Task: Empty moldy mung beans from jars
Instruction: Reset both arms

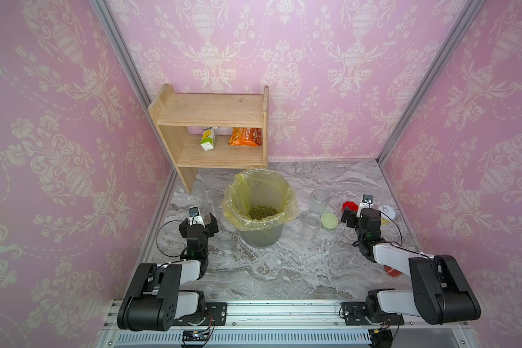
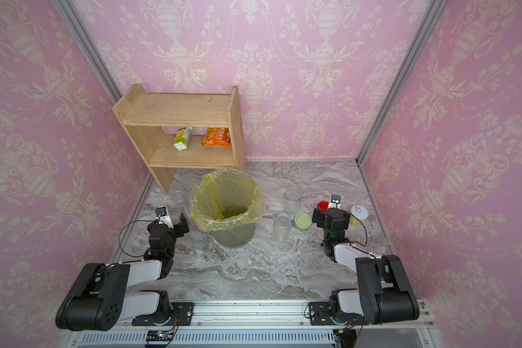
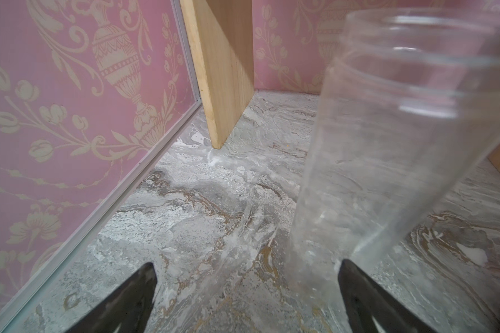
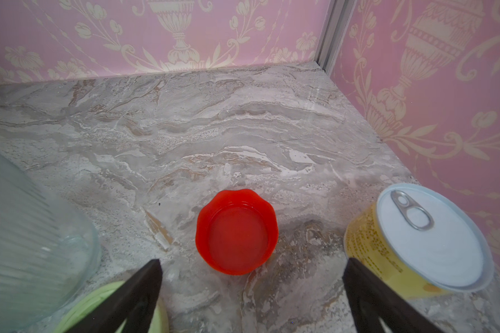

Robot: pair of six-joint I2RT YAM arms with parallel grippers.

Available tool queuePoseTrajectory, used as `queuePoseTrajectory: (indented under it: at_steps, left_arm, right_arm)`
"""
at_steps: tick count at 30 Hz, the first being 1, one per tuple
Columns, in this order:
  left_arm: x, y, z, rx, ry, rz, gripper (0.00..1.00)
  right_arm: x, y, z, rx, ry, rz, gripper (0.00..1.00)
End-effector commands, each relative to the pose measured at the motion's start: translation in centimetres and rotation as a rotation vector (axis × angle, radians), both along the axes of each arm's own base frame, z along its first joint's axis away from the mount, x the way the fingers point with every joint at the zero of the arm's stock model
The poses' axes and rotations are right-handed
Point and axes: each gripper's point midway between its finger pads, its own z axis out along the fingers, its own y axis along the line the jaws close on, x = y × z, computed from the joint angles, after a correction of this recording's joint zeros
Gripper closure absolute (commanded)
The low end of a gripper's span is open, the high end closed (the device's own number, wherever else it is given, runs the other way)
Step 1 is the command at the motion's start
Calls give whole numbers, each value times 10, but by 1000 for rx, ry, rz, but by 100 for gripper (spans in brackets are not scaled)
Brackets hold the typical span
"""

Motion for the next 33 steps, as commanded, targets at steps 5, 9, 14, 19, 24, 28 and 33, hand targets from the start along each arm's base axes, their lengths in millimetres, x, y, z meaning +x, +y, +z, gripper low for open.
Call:
queuePoseTrajectory:
  at_steps: [5,9,14,19,24,28,33]
  left_arm:
    - [17,-1,20,27,-82,-19,1]
    - [19,-2,16,27,-110,-25,1]
    - [19,-1,4,30,-132,-18,1]
    - [24,-3,-4,30,-107,-32,1]
    - [26,0,-4,30,-109,-17,1]
    - [29,-5,-5,36,-104,-47,1]
    - [31,-6,-5,37,-99,-54,1]
  right_arm:
    - [22,11,3,13,-7,63,0]
    - [21,8,3,15,-18,46,0]
    - [24,9,0,12,-8,45,0]
    - [26,11,-1,-2,8,45,0]
    - [27,14,-1,-26,16,46,0]
    - [33,30,-5,-4,45,156,0]
    - [31,38,-5,31,16,237,0]
